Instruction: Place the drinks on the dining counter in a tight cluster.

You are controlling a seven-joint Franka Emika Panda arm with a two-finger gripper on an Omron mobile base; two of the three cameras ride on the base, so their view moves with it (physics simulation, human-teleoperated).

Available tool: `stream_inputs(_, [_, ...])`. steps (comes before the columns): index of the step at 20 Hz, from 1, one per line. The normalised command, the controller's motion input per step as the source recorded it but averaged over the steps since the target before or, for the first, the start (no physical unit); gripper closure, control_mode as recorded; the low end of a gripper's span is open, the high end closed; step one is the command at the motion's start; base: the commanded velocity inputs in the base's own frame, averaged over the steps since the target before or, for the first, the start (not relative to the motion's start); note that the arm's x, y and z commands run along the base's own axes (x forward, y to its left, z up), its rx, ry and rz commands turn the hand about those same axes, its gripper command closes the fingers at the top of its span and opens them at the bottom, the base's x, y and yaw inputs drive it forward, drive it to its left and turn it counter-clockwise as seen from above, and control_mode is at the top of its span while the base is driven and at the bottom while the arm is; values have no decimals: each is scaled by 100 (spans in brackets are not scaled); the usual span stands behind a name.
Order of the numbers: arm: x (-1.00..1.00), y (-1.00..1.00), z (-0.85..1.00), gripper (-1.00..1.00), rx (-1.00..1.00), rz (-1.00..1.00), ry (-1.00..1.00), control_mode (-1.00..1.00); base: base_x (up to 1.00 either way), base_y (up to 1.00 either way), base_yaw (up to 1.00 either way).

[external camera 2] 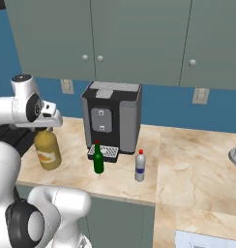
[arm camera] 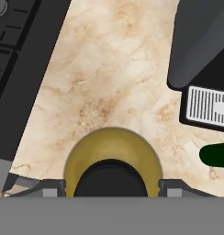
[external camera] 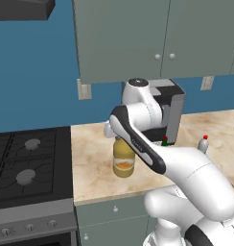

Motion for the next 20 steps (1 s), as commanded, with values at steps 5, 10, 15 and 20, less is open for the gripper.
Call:
stream_inputs(5, [0,0,0,100,0,0,0,-100,0,0,0])
stream_inputs(10, [0,0,0,100,0,0,0,-100,0,0,0])
stream_inputs(15, [-2,0,0,100,0,0,0,-100,0,0,0])
stream_inputs(20, [-4,0,0,100,0,0,0,100,-29,6,0])
